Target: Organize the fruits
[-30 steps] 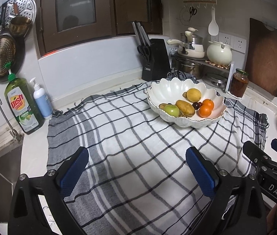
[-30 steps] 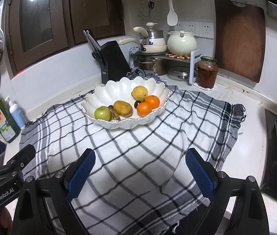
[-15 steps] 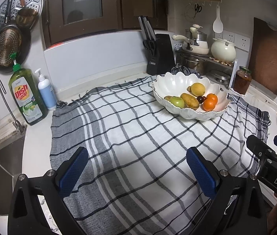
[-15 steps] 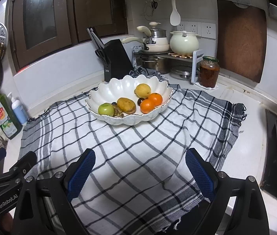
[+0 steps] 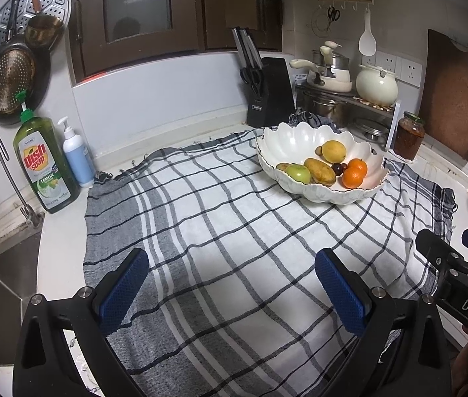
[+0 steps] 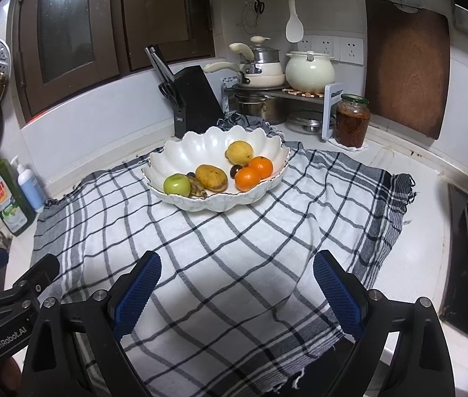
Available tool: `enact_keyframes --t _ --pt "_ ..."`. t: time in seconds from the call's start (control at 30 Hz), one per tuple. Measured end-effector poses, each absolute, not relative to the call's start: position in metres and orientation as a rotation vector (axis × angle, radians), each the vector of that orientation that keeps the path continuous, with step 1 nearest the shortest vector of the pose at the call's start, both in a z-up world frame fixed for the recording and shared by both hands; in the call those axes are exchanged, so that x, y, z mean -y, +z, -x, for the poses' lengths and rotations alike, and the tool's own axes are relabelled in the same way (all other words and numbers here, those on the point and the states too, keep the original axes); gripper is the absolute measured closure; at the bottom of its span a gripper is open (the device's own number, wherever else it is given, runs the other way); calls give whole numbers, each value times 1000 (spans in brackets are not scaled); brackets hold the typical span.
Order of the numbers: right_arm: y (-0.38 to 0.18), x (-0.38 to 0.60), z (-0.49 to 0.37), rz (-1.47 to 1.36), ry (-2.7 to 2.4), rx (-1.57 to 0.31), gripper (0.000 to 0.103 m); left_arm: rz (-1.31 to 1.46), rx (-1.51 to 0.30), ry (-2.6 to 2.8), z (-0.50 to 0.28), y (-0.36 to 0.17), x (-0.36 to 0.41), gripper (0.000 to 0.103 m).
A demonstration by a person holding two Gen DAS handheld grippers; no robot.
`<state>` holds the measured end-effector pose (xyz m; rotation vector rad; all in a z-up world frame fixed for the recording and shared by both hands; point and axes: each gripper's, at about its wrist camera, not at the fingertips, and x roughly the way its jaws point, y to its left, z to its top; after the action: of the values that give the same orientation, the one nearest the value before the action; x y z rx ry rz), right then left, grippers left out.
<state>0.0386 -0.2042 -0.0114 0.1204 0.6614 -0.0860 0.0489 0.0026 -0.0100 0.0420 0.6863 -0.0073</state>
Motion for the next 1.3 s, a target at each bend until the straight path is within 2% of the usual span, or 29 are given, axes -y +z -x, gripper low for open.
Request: enact_keyframes --t 1.3 --pt "-12 206 -38 -127 -85 -664 9 -49 -708 -14 -47 -12 2 0"
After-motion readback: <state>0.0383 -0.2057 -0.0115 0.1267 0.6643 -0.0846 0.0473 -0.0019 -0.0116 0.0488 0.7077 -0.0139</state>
